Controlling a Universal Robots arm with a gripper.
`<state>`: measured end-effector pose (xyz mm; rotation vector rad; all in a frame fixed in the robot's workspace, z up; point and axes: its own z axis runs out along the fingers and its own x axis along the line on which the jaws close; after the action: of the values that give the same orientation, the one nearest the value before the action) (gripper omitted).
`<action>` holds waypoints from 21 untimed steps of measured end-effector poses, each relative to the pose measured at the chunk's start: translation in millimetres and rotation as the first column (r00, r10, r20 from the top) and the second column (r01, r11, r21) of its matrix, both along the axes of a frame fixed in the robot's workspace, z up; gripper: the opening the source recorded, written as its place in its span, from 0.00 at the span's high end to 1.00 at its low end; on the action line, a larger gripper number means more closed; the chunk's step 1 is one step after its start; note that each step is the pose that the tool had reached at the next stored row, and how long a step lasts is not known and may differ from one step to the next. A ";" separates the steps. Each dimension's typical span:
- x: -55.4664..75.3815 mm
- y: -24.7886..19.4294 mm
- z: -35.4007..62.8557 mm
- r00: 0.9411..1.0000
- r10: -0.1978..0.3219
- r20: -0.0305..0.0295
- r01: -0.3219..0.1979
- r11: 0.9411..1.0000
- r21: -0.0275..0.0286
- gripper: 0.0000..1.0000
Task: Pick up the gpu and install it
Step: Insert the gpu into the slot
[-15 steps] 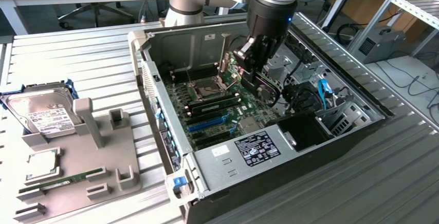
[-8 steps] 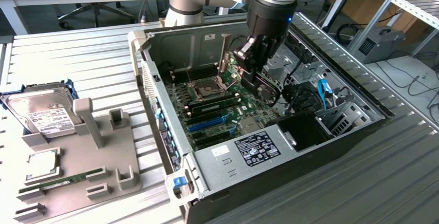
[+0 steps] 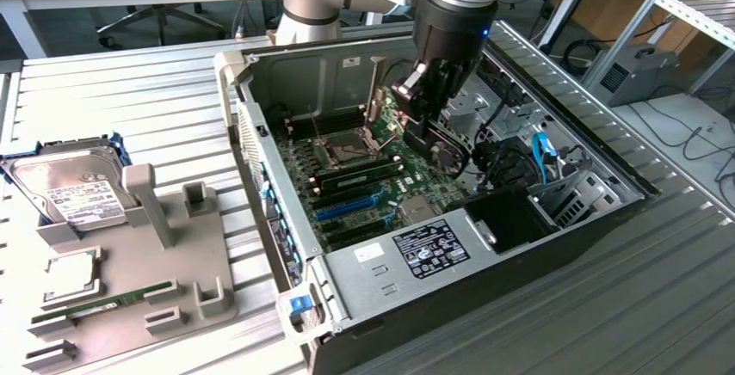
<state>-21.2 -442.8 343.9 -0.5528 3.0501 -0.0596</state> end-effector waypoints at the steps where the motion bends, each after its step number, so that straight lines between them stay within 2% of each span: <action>1: 0.0 0.0 0.0 1.000 0.001 0.000 -0.001 1.000 0.000 0.74; 21: 0.0 0.0 0.0 1.000 0.020 0.000 -0.020 1.000 0.000 0.74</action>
<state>-21.2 -442.8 343.8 -0.5834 3.0440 -0.0590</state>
